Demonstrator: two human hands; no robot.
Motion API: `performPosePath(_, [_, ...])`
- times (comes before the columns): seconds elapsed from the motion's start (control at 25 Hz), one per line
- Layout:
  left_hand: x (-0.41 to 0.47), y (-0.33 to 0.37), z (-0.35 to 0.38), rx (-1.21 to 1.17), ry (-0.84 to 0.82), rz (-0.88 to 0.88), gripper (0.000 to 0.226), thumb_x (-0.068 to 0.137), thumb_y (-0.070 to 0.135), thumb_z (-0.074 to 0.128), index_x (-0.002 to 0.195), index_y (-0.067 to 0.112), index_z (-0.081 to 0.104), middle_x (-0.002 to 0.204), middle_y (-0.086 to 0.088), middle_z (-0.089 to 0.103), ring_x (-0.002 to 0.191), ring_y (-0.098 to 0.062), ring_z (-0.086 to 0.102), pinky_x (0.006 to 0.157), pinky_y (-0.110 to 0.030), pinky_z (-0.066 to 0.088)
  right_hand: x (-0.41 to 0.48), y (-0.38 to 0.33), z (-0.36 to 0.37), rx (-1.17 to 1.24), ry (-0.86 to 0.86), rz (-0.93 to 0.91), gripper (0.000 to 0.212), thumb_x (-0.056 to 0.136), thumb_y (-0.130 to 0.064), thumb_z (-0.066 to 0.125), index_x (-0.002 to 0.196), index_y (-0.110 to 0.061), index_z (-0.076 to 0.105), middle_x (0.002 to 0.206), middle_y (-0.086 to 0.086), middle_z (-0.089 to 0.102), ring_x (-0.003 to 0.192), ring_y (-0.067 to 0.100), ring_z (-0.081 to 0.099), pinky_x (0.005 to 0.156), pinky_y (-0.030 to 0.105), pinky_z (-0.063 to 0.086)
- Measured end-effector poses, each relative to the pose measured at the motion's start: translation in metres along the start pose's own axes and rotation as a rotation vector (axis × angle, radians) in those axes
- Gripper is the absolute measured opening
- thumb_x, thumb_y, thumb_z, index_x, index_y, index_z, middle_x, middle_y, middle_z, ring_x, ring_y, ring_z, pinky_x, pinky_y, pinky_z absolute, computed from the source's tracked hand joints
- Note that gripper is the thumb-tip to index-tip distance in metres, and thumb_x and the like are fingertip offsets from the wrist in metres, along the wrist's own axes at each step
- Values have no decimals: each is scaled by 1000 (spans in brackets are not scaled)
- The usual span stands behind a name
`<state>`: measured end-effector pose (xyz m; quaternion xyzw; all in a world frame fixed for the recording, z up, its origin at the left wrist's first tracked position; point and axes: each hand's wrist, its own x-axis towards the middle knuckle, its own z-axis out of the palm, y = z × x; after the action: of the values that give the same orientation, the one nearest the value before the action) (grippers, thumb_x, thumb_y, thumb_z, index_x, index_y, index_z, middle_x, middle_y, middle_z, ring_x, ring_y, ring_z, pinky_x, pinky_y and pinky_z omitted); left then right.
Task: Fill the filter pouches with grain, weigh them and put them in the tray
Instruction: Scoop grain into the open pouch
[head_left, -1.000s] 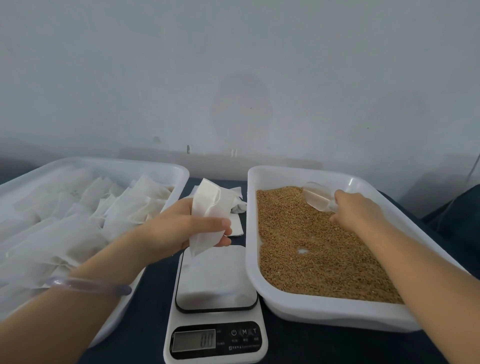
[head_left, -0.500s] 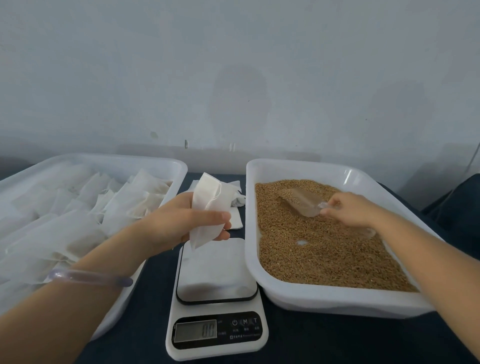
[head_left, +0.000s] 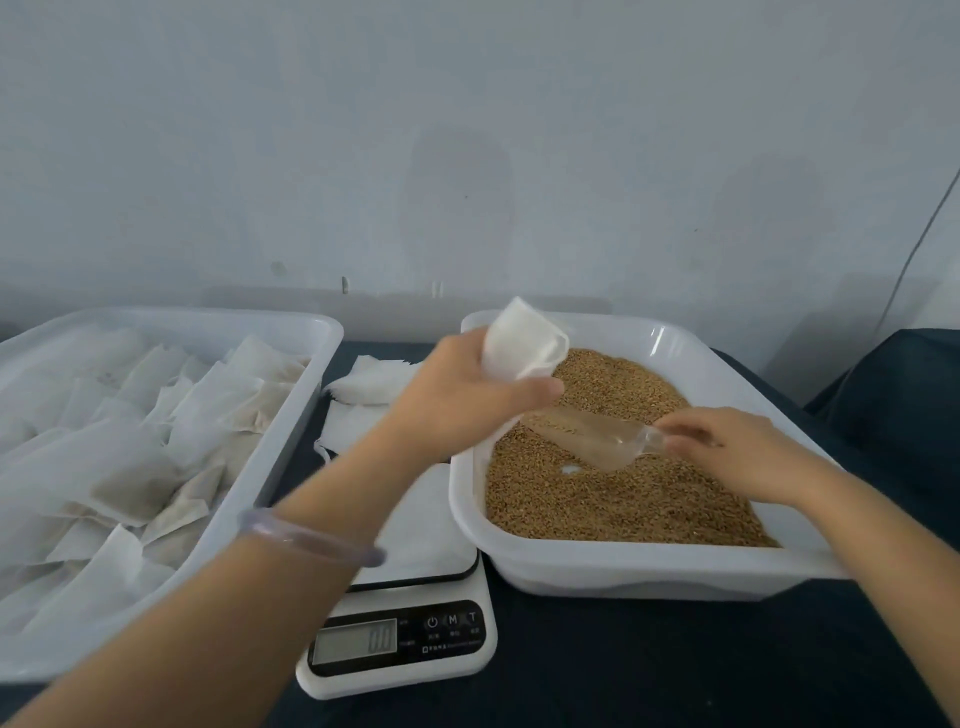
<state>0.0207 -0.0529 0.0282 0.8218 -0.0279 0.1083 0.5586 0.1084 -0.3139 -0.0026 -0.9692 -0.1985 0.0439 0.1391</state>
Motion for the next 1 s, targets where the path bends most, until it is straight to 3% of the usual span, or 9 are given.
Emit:
performPosePath(0.12, [9, -15, 28, 212, 12, -24, 28, 73, 39, 75, 95, 28, 60, 82, 8, 66, 72, -7, 63, 61, -24, 50, -12, -3, 0, 1, 109, -25, 27, 95, -39, 46, 120, -34, 57, 100, -11, 67, 91, 12, 64, 88, 30, 45])
performPosePath(0.2, [11, -27, 32, 273, -22, -49, 32, 71, 39, 77, 94, 24, 61, 85, 3, 66, 78, -13, 63, 69, -33, 52, -20, 1, -8, 26, 169, -6, 29, 96, -37, 44, 122, -32, 55, 99, -12, 66, 92, 13, 63, 93, 38, 45])
performPosePath(0.28, [13, -34, 31, 307, -33, -45, 32, 67, 41, 80, 88, 27, 60, 82, 4, 65, 77, -11, 62, 68, -31, 51, -28, 4, -20, 85, 196, -5, 31, 95, -37, 43, 123, -30, 54, 96, -12, 65, 90, 13, 63, 87, 39, 49])
performPosePath(0.36, [13, -36, 32, 315, -37, -45, 33, 65, 42, 81, 85, 28, 59, 80, 6, 65, 76, -10, 62, 66, -29, 50, -35, 4, -34, 144, 210, -67, 33, 90, -43, 44, 117, -32, 57, 95, -17, 63, 89, 3, 60, 77, 24, 47])
performPosePath(0.44, [13, -38, 33, 293, -26, -54, 33, 65, 41, 81, 86, 29, 59, 80, 5, 64, 73, -9, 61, 63, -25, 49, -40, 2, -48, 156, 229, -144, 36, 80, -52, 43, 111, -39, 57, 100, -26, 60, 95, -4, 56, 77, 16, 39])
performPosePath(0.6, [13, -39, 31, 172, -18, -70, 32, 65, 38, 81, 85, 30, 58, 75, 6, 62, 51, 5, 55, 42, -10, 39, -41, 1, -67, -17, 272, -213, 46, 71, -64, 37, 110, -48, 53, 104, -22, 60, 102, 3, 52, 97, 29, 29])
performPosePath(0.8, [14, -41, 31, 172, -26, -85, 34, 64, 38, 81, 87, 26, 59, 77, 7, 62, 50, 8, 54, 41, -9, 38, -33, -7, -82, -211, 281, -272, 52, 66, -71, 24, 108, -53, 47, 100, -29, 53, 101, 2, 46, 102, 29, 12])
performPosePath(1.0, [13, -40, 32, 157, 8, -96, 29, 69, 36, 79, 85, 25, 58, 74, 7, 60, 48, 5, 52, 39, -9, 37, -29, -15, -91, -213, 297, -328, 43, 63, -72, 26, 100, -58, 45, 95, -31, 51, 95, 0, 40, 110, 32, 4])
